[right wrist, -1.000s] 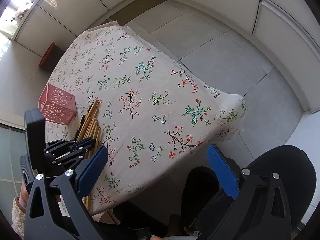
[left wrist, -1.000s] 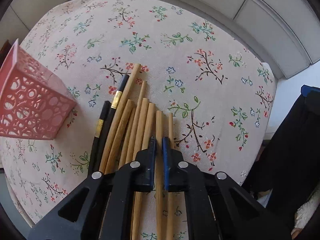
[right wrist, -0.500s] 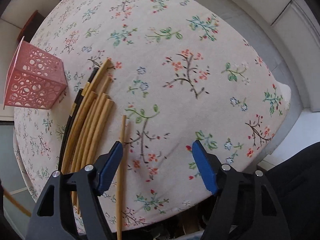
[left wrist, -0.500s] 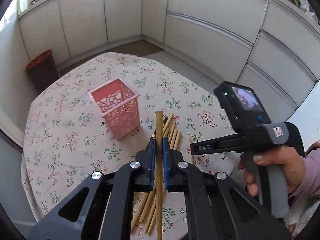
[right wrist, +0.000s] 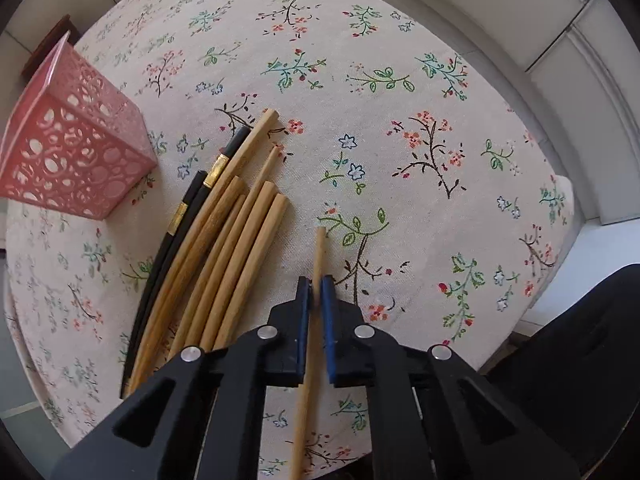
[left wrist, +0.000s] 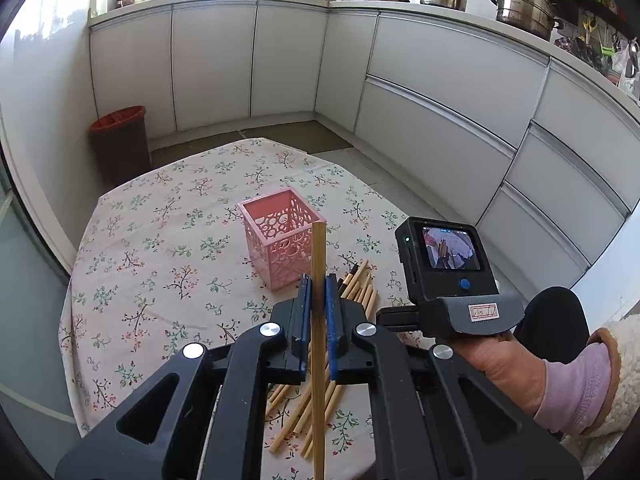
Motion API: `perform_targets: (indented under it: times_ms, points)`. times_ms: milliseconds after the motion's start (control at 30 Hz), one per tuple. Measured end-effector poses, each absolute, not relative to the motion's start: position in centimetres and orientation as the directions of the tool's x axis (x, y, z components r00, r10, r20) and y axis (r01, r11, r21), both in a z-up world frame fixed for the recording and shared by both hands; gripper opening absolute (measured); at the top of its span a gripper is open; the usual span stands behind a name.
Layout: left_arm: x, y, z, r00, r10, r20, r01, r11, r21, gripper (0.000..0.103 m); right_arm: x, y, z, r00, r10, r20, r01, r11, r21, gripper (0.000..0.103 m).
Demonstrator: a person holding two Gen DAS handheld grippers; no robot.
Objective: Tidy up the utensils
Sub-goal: 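Grasp a wooden chopstick with the right gripper while the left gripper holds its chopstick, then lower the left gripper's chopstick into the pink cup and open it while the right gripper carries its chopstick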
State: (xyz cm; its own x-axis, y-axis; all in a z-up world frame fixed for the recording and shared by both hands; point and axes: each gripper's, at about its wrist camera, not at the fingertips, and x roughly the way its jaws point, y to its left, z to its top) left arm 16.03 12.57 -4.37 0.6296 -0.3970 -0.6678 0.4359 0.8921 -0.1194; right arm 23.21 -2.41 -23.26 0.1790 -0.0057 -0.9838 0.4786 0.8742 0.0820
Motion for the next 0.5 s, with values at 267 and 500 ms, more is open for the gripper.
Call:
perform_targets:
  times_ms: [267, 500]
  points:
    - [15.4, 13.7, -4.1, 0.643, -0.408, -0.648, 0.372, 0.906, -0.201, 0.006, 20.3, -6.9, -21.9, 0.378, 0.234, -0.896, 0.418, 0.82, 0.391, 0.006]
    - [13.6, 13.5, -2.7, 0.67, -0.421, -0.612, 0.329, 0.907, -0.264, 0.006, 15.9, -9.0, -14.6, 0.586, 0.262, -0.767, 0.193, 0.874, 0.446, 0.006]
